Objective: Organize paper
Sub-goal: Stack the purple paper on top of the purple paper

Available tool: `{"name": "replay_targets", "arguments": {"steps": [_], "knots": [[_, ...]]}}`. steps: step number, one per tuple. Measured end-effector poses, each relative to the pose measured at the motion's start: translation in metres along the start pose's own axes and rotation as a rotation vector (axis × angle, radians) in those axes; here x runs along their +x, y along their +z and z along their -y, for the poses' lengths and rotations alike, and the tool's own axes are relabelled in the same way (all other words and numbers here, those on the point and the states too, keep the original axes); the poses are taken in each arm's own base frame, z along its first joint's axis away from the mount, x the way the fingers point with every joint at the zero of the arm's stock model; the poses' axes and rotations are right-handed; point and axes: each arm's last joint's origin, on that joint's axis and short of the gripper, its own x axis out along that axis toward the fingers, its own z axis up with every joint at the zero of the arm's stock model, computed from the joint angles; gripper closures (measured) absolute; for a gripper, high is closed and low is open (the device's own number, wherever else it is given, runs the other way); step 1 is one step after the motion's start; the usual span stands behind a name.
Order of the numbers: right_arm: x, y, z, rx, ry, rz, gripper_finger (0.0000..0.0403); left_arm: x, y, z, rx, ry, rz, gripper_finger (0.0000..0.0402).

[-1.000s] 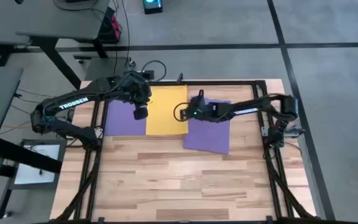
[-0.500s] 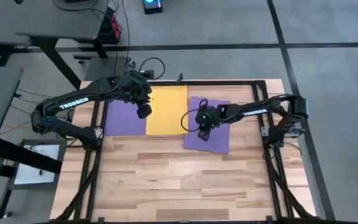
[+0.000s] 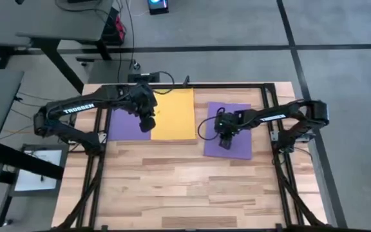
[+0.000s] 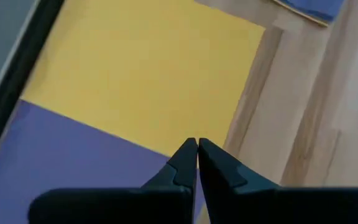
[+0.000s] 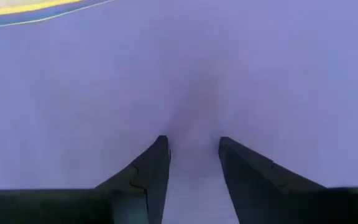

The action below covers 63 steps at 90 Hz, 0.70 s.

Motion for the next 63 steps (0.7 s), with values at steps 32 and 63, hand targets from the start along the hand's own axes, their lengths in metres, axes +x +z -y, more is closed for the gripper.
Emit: {"name": "replay_targets", "arguments": {"steps": [32,63], "knots": [[-0.105,-0.016,0.001,0.658,0.045,0.111,0.0271,0.041,0.059,0.023,0.001,-0.201,0.227,0.0402],[-0.089,-0.069,-0.056,0.893,-0.012,0.099,0.0271,0.163,0.099,0.08,0.156,-0.36,0.271,0.0402]]}}
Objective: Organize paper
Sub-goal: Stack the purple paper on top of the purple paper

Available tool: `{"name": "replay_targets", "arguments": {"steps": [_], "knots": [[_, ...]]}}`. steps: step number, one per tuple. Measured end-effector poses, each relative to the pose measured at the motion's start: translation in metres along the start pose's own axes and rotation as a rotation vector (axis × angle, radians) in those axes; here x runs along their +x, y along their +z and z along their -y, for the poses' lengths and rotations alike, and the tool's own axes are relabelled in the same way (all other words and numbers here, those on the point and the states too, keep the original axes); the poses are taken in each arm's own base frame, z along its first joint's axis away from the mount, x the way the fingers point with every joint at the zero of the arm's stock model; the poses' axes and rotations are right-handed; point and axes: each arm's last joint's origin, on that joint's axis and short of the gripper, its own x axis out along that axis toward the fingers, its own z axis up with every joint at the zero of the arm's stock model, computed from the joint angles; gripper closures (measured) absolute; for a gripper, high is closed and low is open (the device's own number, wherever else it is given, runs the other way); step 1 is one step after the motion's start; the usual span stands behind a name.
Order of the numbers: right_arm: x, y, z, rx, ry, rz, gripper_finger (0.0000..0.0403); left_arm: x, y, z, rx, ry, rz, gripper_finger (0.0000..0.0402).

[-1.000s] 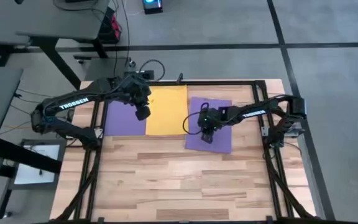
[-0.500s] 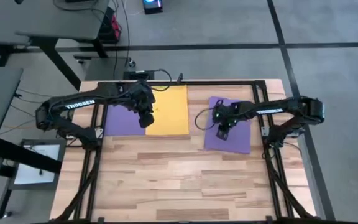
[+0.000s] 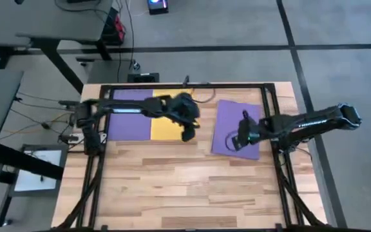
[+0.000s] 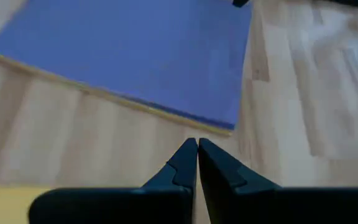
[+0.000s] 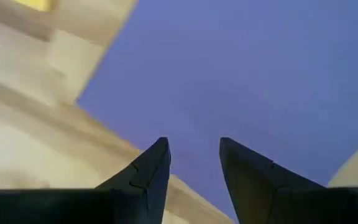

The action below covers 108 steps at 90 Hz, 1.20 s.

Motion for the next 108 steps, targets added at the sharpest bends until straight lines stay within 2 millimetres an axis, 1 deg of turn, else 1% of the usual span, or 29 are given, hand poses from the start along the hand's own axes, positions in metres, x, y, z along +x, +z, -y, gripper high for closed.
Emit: {"name": "replay_targets", "arguments": {"steps": [11,16,22,32,39,48,61,85,91,97,108], "knots": [[0.012,-0.008,-0.009,-0.015,0.041,0.016,0.0271,0.039,-0.019,-0.002,-0.057,-0.004,-0.091,0.0402],[0.017,-0.012,-0.01,-0.045,0.048,0.014,0.0271,0.051,-0.028,-0.002,-0.093,-0.005,-0.124,0.0402],[0.022,-0.015,-0.013,-0.073,0.057,0.013,0.0271,0.063,-0.034,-0.001,-0.093,-0.025,-0.126,0.0402],[0.03,-0.018,-0.012,-0.104,0.044,0.012,0.0271,0.083,-0.038,0.015,-0.024,-0.109,-0.081,0.0402],[0.033,-0.018,-0.013,-0.148,0.053,0.016,0.0271,0.099,-0.044,0.027,0.034,-0.142,-0.043,0.0402],[0.035,-0.017,-0.013,-0.165,0.047,0.017,0.0271,0.114,-0.052,0.037,0.027,-0.148,-0.026,0.0402],[0.042,-0.018,-0.02,-0.204,0.06,0.022,0.0271,0.12,-0.054,0.043,0.008,-0.07,0.005,0.0402],[0.064,-0.027,-0.032,-0.236,0.068,-0.008,0.0271,0.12,-0.054,0.042,-0.004,-0.061,0.002,0.0402],[0.068,-0.03,-0.038,-0.246,0.114,-0.05,0.0271,0.12,-0.054,0.041,-0.003,-0.061,0.002,0.0402],[0.069,-0.035,-0.045,-0.297,0.191,-0.093,0.0271,0.12,-0.054,0.041,0.0,-0.06,0.001,0.0402],[0.064,-0.047,-0.054,-0.406,0.311,-0.17,0.0271,0.12,-0.054,0.041,0.005,-0.059,0.0,0.0402]]}}
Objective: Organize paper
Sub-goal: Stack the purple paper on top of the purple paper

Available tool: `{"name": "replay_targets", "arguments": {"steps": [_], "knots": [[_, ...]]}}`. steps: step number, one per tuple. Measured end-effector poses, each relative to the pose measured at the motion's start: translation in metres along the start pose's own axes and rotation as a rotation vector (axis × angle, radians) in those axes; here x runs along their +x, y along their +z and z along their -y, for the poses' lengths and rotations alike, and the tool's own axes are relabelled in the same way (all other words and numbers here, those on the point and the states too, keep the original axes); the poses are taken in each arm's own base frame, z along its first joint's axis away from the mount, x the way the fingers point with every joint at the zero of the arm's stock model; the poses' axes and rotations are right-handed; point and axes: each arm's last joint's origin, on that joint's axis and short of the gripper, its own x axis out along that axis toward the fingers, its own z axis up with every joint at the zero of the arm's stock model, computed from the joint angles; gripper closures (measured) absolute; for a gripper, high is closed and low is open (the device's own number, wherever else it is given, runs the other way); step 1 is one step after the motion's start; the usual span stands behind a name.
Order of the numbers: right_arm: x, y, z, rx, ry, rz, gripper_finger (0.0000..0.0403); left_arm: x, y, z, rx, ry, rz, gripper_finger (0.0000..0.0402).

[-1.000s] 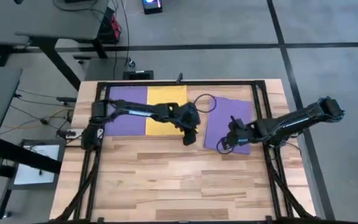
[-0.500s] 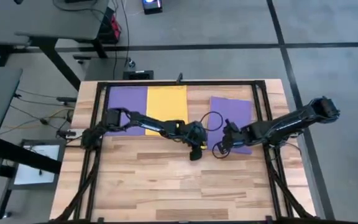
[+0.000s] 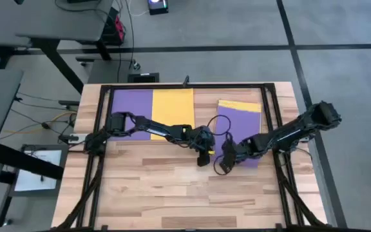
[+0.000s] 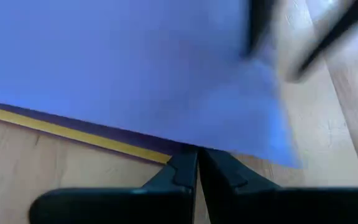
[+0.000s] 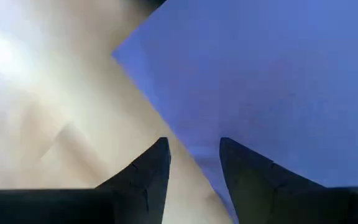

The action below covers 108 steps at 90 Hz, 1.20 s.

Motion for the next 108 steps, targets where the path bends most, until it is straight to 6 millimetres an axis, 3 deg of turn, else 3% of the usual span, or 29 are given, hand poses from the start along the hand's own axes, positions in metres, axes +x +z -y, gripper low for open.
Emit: {"name": "replay_targets", "arguments": {"steps": [26,35,50,61,81,96,108], "knots": [[-0.041,-0.007,-0.01,-0.041,0.166,0.008,0.0271,0.0,0.0,0.0,0.001,0.003,-0.001,0.0402],[-0.057,-0.013,-0.004,-0.022,0.154,-0.009,0.0271,-0.009,0.005,0.002,-0.006,0.011,-0.007,0.0402],[-0.082,-0.037,0.02,0.402,-0.058,-0.066,0.0271,-0.033,0.02,0.004,-0.098,0.02,-0.015,0.0402],[-0.091,-0.057,0.034,0.532,-0.234,-0.052,0.0271,-0.044,0.028,0.006,-0.127,0.014,0.005,0.0402],[-0.082,-0.076,0.032,0.622,-0.37,-0.04,0.0271,-0.054,0.04,0.013,-0.164,-0.039,0.056,0.0402],[-0.062,-0.085,0.028,0.661,-0.478,-0.005,0.0271,-0.052,0.04,0.021,-0.157,-0.059,0.07,0.0402],[-0.039,-0.091,0.023,0.675,-0.418,-0.018,0.0271,-0.051,0.041,0.028,-0.148,-0.059,0.09,0.0402]]}}
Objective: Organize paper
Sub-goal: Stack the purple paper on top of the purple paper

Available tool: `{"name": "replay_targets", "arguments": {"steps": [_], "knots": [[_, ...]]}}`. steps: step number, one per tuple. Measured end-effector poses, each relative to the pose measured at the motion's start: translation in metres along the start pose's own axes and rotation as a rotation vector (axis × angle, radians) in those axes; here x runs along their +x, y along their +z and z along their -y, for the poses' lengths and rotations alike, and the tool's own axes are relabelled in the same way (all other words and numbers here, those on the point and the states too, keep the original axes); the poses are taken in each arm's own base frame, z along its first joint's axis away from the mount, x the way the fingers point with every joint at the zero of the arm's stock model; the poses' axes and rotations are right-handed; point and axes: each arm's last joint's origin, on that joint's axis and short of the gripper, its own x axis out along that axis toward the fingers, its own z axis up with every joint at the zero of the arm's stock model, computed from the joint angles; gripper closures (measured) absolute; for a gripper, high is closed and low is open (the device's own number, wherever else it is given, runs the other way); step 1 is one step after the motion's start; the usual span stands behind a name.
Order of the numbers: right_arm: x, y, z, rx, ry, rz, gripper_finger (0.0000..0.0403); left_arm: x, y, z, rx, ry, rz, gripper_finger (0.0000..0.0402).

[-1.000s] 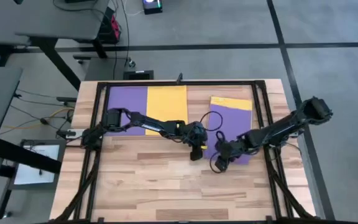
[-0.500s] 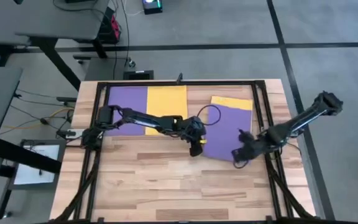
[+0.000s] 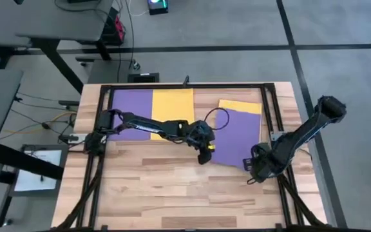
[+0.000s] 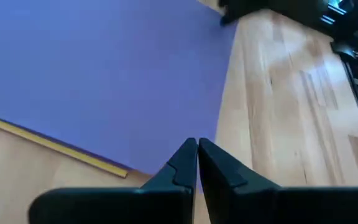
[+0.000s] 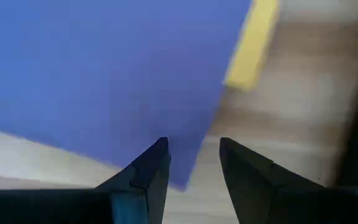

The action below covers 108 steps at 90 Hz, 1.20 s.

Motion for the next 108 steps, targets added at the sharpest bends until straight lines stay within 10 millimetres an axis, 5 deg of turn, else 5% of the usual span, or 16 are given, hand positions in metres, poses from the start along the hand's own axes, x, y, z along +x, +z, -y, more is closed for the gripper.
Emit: {"name": "replay_targets", "arguments": {"steps": [29,68,80,99,108], "knots": [[0.015,-0.006,0.002,0.077,0.034,0.075,0.0271,0.01,-0.007,0.007,0.006,0.015,0.027,0.0402],[-0.002,-0.045,-0.019,-0.176,0.509,-0.021,0.0271,0.018,-0.015,0.003,0.003,0.028,-0.005,0.0402],[0.003,-0.036,-0.008,0.005,0.402,0.042,0.0271,0.018,-0.009,0.005,0.028,0.008,0.055,0.0402],[0.006,-0.023,-0.006,0.03,0.3,0.094,0.0271,0.018,0.0,0.016,0.272,0.029,0.181,0.0402],[0.009,-0.022,-0.006,0.023,0.294,0.131,0.0271,0.033,-0.012,0.012,0.299,0.052,0.162,0.0402]]}}
